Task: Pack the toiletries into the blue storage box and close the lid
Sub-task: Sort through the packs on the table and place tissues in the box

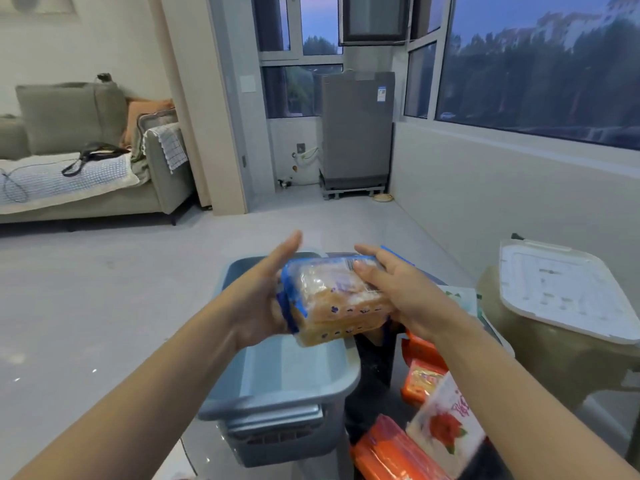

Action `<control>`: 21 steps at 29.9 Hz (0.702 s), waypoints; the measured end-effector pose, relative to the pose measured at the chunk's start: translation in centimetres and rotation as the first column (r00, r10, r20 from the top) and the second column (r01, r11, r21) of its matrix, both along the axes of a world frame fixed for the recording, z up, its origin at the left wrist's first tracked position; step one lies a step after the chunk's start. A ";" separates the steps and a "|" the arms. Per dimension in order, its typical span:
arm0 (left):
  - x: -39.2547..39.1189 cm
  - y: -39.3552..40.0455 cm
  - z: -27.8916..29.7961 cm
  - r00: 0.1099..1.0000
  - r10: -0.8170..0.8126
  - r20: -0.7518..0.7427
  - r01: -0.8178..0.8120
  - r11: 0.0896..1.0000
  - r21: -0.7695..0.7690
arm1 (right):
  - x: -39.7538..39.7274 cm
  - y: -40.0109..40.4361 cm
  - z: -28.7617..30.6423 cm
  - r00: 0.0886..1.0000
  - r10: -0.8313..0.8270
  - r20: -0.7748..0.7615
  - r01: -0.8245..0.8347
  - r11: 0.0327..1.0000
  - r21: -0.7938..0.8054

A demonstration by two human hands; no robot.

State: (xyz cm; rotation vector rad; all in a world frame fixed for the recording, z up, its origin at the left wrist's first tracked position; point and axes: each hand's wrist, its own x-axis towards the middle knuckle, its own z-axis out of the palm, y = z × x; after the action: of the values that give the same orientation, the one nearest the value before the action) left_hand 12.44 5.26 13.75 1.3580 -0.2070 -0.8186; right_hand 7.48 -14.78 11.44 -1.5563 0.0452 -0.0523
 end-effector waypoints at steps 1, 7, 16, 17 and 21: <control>0.0 0.2 0.2 0.997 -0.072 0.023 0.071 0.996 0.045 | 0.5 0.2 0.2 1.000 0.028 0.008 -0.028 0.999 -0.038; 1.4 2.0 -0.1 0.989 -0.131 0.071 0.116 0.977 0.181 | 4.0 1.8 1.5 0.994 0.108 0.031 -0.103 0.985 -0.137; 2.0 4.4 0.4 0.993 -0.098 0.059 0.077 0.953 0.292 | 6.7 4.7 1.9 0.992 0.124 -0.002 -0.124 0.991 -0.051; 1.7 4.0 0.1 0.998 -0.049 0.050 0.034 0.963 0.266 | 6.7 4.7 1.8 0.995 0.102 0.013 -0.100 0.991 -0.083; 1.1 2.2 -2.3 0.983 0.180 -0.031 -0.169 0.959 0.228 | 5.7 3.7 0.5 0.995 0.002 0.100 0.029 0.952 -0.304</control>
State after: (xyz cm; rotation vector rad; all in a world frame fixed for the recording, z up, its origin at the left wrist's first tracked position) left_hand 13.58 7.43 11.43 1.5407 0.0486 -0.7433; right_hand 13.18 -11.13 11.90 -1.8616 -0.0324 -0.1539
